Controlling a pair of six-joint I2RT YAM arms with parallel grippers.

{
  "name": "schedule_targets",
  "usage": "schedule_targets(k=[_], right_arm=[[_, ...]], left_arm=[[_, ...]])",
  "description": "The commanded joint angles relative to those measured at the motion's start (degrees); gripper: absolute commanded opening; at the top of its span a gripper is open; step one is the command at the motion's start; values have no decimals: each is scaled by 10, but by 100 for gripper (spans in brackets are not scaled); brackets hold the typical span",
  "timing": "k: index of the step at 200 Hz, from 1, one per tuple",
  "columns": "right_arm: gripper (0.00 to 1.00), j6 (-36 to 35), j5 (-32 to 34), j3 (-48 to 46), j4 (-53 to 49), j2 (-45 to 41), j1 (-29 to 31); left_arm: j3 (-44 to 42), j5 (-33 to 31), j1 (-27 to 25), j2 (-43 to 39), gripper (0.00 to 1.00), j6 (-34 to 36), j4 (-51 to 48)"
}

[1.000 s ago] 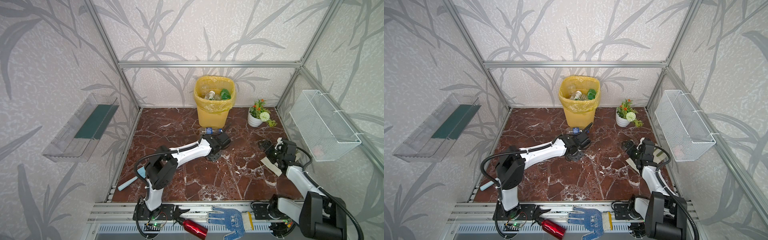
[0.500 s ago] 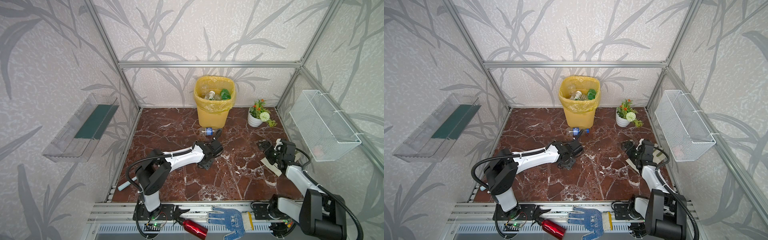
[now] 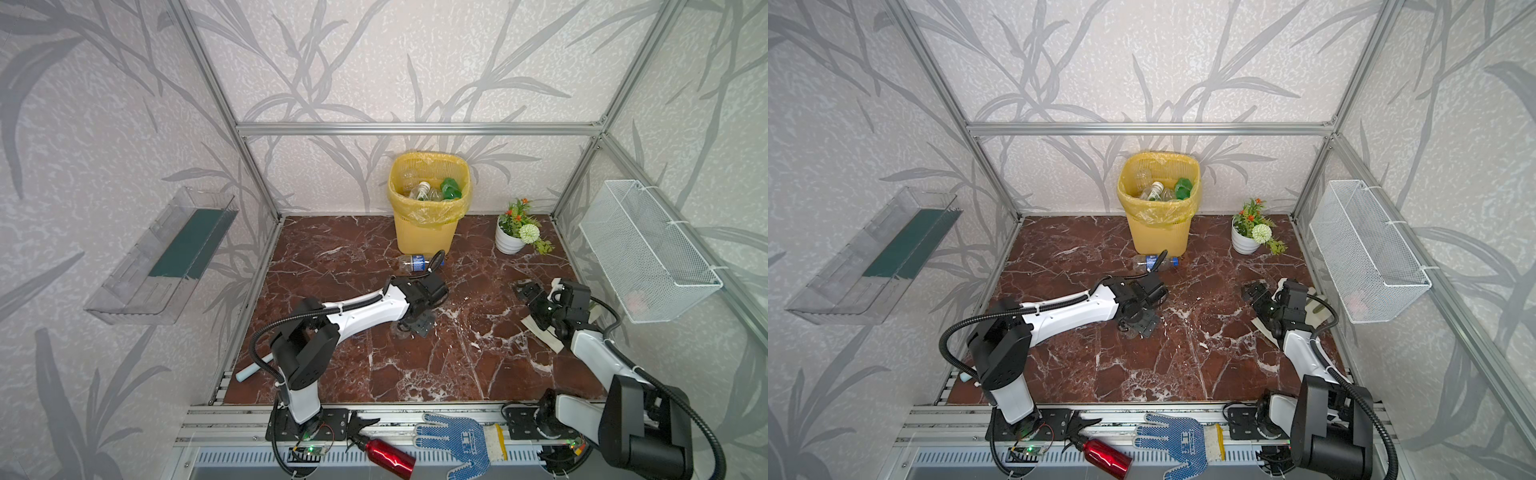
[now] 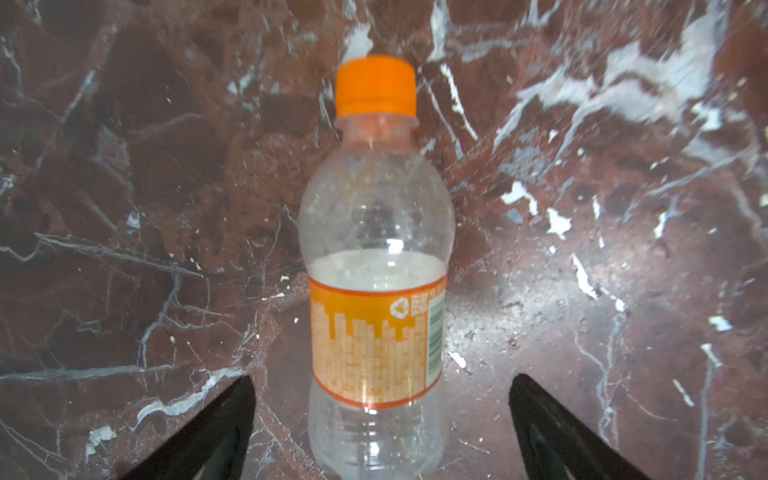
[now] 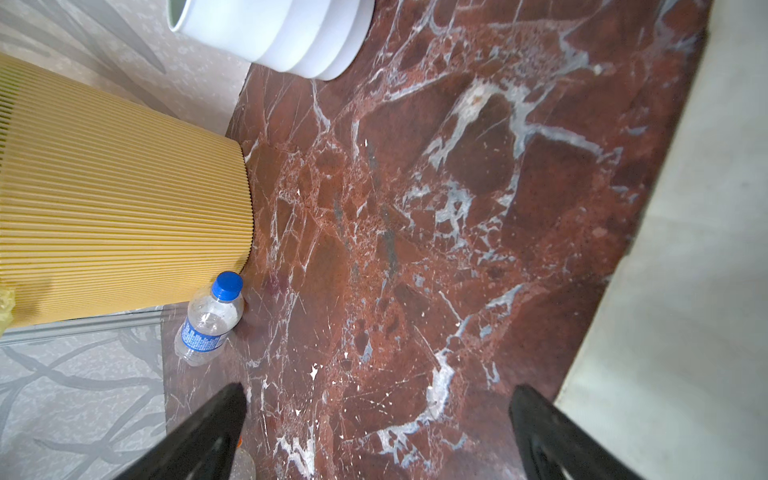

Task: Throw the plastic bottles in the bin
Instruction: 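Lift the orange-labelled bottle with the left gripper and drop it into the bin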

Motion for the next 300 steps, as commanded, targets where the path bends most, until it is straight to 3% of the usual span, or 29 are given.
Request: schedule_targets(k=[1, 113, 144, 171, 206, 239, 251, 282, 300], right_arm=[[99, 0, -9, 3, 8, 4, -3], [99, -6, -36, 20, 7, 47, -3], [99, -9, -39, 25, 1, 49, -3], [99, -11, -37, 24, -1, 48, -3], [99, -12, -38, 26, 1, 59, -3], [99, 1, -47, 27, 27, 69, -3], [99, 5, -53, 27, 36, 70, -3], [100, 11, -63, 27, 45, 64, -3], [100, 12, -63, 25, 43, 52, -3]], left_arm=[[42, 16, 16, 31, 96, 13, -37], [102, 55, 39, 120, 85, 60, -79], [107, 50, 42, 137, 72, 67, -81], [101, 39, 41, 102, 55, 71, -62], [84, -9, 41, -63, 42, 83, 21], [87, -99, 45, -227, 42, 177, 168], [93, -105, 54, -269, 44, 215, 241], [116, -98, 76, -304, 45, 295, 435], [144, -69, 95, -276, 45, 292, 504]])
